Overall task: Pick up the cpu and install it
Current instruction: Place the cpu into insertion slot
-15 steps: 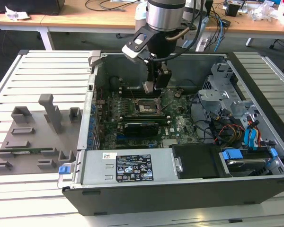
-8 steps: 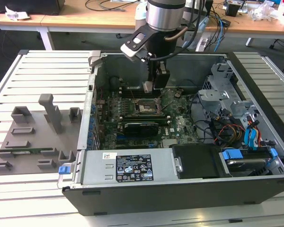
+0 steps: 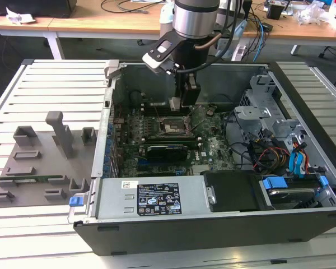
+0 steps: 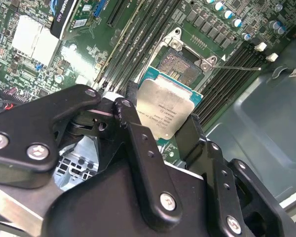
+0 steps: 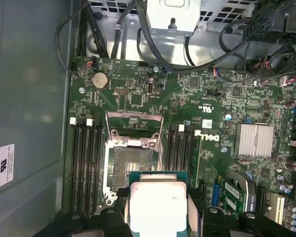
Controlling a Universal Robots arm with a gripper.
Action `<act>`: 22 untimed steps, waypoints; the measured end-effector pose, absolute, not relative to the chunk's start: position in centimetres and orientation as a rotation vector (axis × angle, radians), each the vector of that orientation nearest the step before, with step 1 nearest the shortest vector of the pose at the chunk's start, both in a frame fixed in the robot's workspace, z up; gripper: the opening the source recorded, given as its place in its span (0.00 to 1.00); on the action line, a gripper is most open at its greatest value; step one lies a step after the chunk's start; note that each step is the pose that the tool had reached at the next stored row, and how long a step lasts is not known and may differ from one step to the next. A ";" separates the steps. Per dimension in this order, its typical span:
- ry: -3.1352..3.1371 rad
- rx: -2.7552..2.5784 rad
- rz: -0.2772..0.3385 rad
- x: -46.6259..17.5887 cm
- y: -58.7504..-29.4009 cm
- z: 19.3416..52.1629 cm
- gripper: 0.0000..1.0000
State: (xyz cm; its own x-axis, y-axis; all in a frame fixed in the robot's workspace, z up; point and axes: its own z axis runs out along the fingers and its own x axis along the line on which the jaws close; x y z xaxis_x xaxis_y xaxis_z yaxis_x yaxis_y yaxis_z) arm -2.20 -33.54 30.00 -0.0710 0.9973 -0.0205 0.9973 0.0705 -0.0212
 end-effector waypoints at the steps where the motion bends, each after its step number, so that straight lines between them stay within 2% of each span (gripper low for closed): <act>1: 2.298 2.141 -0.046 -2.2 -33.5 29.9 0.55; 22: 2.280 2.160 -0.046 -2.2 -33.5 27.6 0.55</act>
State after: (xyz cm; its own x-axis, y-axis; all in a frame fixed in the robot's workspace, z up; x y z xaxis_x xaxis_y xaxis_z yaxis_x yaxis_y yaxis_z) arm -2.20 -33.52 27.60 -0.0544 0.9983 -0.0206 0.9983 0.0539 -0.0212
